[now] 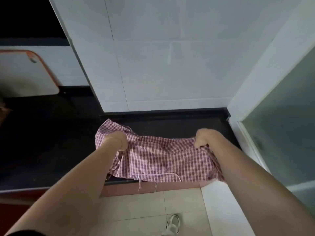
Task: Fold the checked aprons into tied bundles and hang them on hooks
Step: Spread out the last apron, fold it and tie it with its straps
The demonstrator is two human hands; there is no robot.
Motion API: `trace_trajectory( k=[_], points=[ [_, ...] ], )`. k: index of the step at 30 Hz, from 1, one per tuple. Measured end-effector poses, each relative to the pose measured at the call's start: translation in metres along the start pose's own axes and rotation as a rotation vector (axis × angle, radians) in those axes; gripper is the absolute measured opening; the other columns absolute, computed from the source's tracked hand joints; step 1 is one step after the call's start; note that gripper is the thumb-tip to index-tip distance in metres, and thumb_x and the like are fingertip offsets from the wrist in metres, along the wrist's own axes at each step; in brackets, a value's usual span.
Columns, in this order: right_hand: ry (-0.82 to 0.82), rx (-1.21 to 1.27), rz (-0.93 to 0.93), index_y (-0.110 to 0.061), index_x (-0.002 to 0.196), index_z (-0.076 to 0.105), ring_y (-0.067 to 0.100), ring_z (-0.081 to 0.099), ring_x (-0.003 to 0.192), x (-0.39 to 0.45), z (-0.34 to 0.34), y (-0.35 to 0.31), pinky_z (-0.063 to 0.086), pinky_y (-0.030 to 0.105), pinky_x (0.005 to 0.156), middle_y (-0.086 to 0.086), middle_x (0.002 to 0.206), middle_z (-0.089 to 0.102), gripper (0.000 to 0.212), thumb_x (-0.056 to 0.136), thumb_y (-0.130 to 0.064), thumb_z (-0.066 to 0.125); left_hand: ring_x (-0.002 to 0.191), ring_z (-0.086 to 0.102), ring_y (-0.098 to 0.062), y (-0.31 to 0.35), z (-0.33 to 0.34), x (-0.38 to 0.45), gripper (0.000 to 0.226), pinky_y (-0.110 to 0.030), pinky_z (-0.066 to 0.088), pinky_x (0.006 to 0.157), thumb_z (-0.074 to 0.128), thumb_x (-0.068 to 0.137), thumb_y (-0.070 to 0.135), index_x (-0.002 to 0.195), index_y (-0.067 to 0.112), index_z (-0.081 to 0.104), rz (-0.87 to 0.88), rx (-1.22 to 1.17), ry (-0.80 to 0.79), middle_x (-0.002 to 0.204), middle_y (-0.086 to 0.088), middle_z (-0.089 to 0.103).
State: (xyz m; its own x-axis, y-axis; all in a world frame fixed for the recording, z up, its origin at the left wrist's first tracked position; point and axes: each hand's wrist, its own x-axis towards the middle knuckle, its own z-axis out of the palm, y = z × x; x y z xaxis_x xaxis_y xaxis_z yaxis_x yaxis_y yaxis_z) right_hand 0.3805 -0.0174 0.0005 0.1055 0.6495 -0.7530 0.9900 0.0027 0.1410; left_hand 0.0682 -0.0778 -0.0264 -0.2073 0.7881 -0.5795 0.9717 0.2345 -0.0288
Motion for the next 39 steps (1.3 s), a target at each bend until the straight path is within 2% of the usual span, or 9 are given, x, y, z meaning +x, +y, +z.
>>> trace_trajectory(
  k=[4,8,13,18,22,27,35,37,39],
  points=[
    [0.28,0.122,0.018,-0.011,0.096,0.062,0.022,0.062,0.083,0.019,-0.014,0.005,0.051,0.033,0.074,0.002,0.088,0.06,0.027,0.082,-0.032,0.071,0.074,0.055,-0.019,0.018,-0.016,0.016,0.012,-0.03,0.045,0.07,0.047,0.094,0.005,0.088,0.01,0.056,-0.053,-0.167,0.23,0.082,-0.004,0.056],
    [0.249,-0.079,0.16,-0.019,0.132,0.056,0.03,0.048,0.125,0.049,-0.002,0.014,0.044,0.044,0.099,0.007,0.133,0.055,0.056,0.084,-0.044,0.069,0.096,0.056,-0.023,0.036,-0.004,0.033,0.02,-0.034,0.051,0.075,0.051,0.098,0.016,0.112,0.013,0.065,-0.076,-0.186,0.311,0.107,-0.007,0.058],
    [0.499,-0.143,0.18,-0.015,0.136,0.052,0.034,0.049,0.127,0.09,0.036,0.019,0.037,0.054,0.109,0.013,0.135,0.053,0.049,0.092,-0.037,0.059,0.125,0.041,-0.027,0.054,0.026,0.064,0.038,-0.043,0.038,0.107,0.056,0.093,0.019,0.131,0.017,0.054,0.006,-0.129,0.481,0.133,-0.008,0.045],
    [0.364,-0.048,-0.037,-0.015,0.15,0.031,0.035,0.037,0.14,0.122,0.058,0.023,0.022,0.06,0.117,0.014,0.15,0.042,0.068,0.092,-0.027,0.065,0.151,0.016,-0.026,0.072,0.046,0.092,0.068,-0.051,0.012,0.121,0.056,0.095,0.047,0.153,0.023,0.03,0.167,-0.028,0.258,0.161,-0.002,0.027],
    [0.31,-0.026,-0.079,-0.014,0.146,0.038,0.032,0.046,0.133,0.136,0.066,0.028,0.021,0.059,0.117,0.012,0.14,0.051,0.057,0.094,-0.02,0.062,0.134,0.047,-0.026,0.073,0.064,0.107,0.072,-0.054,0.015,0.119,0.056,0.091,0.06,0.15,0.025,0.033,0.153,0.098,0.048,0.143,0.0,0.051],
    [0.444,-0.013,-0.122,-0.017,0.116,0.065,0.025,0.058,0.11,0.138,0.054,0.03,0.034,0.047,0.108,0.003,0.106,0.062,0.02,0.097,-0.019,0.057,0.105,0.062,-0.024,0.064,0.068,0.104,0.021,-0.047,0.027,0.11,0.048,0.097,0.037,0.108,0.027,0.064,-0.018,0.042,0.11,0.108,0.002,0.069],
    [1.166,0.11,-0.215,-0.004,0.106,0.058,0.036,0.053,0.103,0.122,-0.028,0.022,0.042,0.048,0.092,0.016,0.106,0.059,0.021,0.084,-0.002,0.059,0.094,0.055,-0.034,0.049,-0.007,0.093,0.03,-0.049,0.033,0.095,0.057,0.077,-0.005,0.104,0.007,0.062,0.005,-0.076,0.843,0.096,-0.014,0.055],
    [0.962,-0.03,-0.259,-0.007,0.112,0.059,0.034,0.055,0.106,0.117,-0.035,0.023,0.044,0.047,0.092,0.014,0.111,0.06,0.025,0.087,-0.008,0.061,0.105,0.057,-0.033,0.044,-0.013,0.087,0.04,-0.048,0.036,0.099,0.058,0.082,0.003,0.121,0.014,0.058,0.067,0.07,0.614,0.11,-0.011,0.06],
    [0.308,-0.111,-0.254,-0.011,0.131,0.055,0.027,0.062,0.103,0.112,-0.035,0.021,0.052,0.042,0.09,0.01,0.117,0.064,0.044,0.089,-0.013,0.066,0.118,0.057,-0.027,0.042,-0.01,0.081,0.045,-0.042,0.043,0.099,0.063,0.089,0.019,0.133,0.02,0.055,0.117,0.284,0.072,0.127,-0.005,0.06]
  ],
)
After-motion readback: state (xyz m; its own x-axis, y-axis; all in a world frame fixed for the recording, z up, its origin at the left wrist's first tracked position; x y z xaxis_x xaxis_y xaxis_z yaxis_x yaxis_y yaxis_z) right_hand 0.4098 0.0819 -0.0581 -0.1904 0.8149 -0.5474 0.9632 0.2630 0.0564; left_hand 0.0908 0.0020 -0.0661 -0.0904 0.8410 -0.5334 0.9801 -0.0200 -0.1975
